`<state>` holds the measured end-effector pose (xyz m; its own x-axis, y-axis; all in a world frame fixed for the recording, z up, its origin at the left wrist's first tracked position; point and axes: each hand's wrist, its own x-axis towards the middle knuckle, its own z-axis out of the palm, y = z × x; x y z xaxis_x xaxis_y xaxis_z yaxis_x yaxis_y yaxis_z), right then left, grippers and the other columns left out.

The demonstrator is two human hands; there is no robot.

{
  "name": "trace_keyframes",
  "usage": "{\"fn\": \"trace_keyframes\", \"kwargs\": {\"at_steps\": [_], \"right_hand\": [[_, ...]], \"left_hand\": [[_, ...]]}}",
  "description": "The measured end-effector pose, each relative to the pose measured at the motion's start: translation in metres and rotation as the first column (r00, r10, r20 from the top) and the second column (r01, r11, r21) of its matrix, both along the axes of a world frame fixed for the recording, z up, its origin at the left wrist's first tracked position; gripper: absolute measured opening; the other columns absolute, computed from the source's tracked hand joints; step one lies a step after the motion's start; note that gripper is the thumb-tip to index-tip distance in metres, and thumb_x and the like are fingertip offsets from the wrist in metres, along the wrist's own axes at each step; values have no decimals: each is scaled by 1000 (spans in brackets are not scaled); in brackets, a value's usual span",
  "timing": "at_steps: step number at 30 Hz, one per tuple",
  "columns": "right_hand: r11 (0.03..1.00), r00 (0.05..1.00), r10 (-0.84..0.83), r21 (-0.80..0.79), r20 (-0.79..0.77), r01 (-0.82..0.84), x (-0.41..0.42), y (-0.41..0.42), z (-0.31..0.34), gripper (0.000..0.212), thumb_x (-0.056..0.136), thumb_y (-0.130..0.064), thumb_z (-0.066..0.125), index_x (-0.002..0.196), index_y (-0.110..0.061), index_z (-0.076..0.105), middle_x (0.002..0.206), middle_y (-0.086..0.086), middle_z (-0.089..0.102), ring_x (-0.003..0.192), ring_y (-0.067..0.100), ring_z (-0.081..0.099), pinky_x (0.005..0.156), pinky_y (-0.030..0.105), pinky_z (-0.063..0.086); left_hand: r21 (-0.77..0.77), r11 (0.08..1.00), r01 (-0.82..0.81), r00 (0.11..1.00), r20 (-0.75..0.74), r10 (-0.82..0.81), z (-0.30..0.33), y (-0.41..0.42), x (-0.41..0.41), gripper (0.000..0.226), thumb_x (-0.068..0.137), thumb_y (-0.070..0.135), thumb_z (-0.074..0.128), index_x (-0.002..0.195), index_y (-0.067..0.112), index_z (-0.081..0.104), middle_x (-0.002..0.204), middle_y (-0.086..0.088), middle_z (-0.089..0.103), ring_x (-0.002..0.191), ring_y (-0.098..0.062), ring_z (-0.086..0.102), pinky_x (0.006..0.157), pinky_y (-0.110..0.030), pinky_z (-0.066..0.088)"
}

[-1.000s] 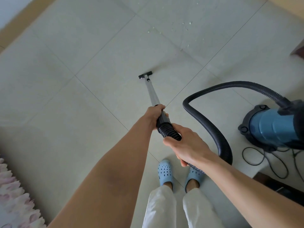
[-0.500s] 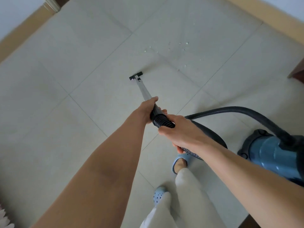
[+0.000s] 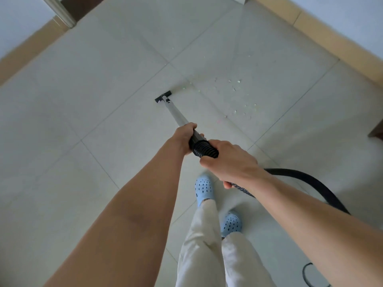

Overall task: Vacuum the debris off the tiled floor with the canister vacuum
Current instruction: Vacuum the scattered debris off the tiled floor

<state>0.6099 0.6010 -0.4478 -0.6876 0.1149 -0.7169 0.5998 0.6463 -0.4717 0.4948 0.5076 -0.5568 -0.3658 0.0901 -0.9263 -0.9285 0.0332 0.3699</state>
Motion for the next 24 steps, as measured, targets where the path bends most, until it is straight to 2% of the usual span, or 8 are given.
{"fn": "trace_keyframes", "kwargs": {"at_steps": [6,10,15,18,21,24], "right_hand": [[1000,1000,1,21,0,-1,-59,13,7,22,88,-36,51,108,-30,57,66,-6,60,37,15,61,58,26,52],[997,999,38,70,5,-39,-76,26,20,20,90,-34,51,108,-30,55,66,-6,59,38,16,61,54,24,43],[990,998,65,127,15,-66,-76,46,34,22,90,-34,51,111,-29,55,72,-5,62,45,19,64,61,25,47],[992,998,51,119,23,-53,-72,57,39,22,90,-34,51,110,-30,55,70,-5,63,42,18,64,57,24,43],[993,999,49,105,22,-51,-65,71,40,20,90,-34,51,109,-31,54,69,-6,64,39,15,63,54,22,38],[993,999,45,108,20,-47,-51,86,40,19,90,-33,51,109,-31,54,71,-5,65,41,17,64,54,22,38]], "left_hand": [[14,1000,-11,1000,22,10,6,14,-59,25,99,18,51,115,0,41,77,-12,53,62,-24,55,40,-26,51],[30,999,-17,999,45,15,17,26,-72,24,99,17,51,113,0,41,76,-13,53,62,-24,54,47,-31,51],[58,998,-25,998,62,21,26,52,-70,20,99,16,51,109,1,42,75,-11,51,60,-22,52,42,-26,52],[61,998,-1,998,55,-2,30,66,-66,18,98,16,51,107,1,44,75,-11,51,60,-22,53,41,-25,52],[63,998,11,999,49,-14,32,80,-60,14,98,15,52,96,3,46,71,-11,51,53,-21,53,40,-23,50],[53,998,33,998,49,-35,31,96,-47,15,98,16,52,92,3,46,70,-11,52,53,-21,53,42,-24,50]]}}
